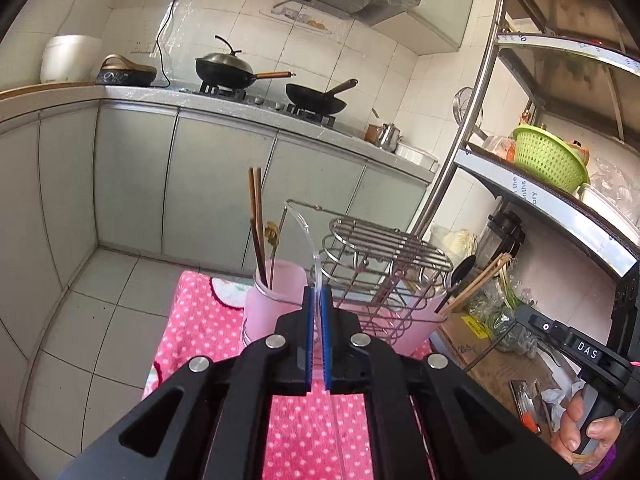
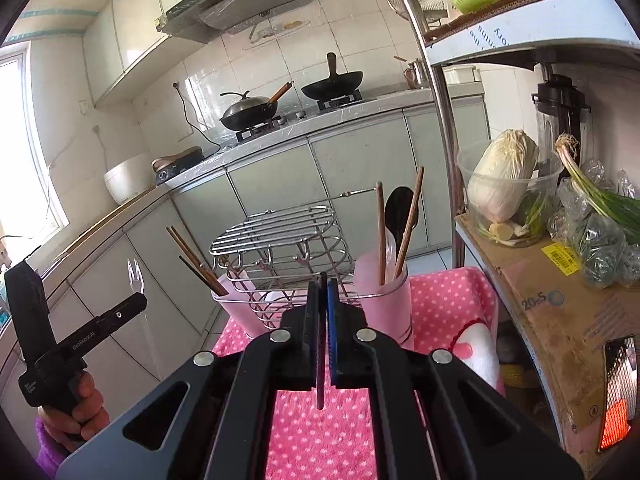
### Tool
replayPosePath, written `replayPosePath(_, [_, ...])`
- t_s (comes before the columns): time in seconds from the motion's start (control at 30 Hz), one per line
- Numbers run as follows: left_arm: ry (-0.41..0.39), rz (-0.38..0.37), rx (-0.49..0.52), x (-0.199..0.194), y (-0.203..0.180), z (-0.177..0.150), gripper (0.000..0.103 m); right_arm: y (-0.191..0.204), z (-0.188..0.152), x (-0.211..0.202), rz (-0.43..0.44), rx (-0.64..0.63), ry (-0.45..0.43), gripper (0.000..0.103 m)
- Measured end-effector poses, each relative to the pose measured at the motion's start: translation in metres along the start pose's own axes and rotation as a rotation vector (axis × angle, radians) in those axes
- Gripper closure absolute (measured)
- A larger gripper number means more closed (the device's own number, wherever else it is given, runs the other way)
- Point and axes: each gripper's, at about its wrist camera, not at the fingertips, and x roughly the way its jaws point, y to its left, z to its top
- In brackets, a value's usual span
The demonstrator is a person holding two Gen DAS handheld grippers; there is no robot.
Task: Organize utensils
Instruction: 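Lift the clear fork and dark chopstick up over the pink utensil holder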
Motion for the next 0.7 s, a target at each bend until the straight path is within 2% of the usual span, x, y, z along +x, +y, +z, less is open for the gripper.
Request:
replayPosePath(0.4, [-0.162,0.028,0.039,0.006,-0.015,0.051,0.100,0.003,0.047,-0.019,-0.037,-0.060,-0.128,0.099])
replayPosePath(0.7, [-0.230,0.072,0.057,0.026,-0.021,0.071,0.100,0.000,0.072,-0.018,-0.052,-0.074,-0.197,0.099])
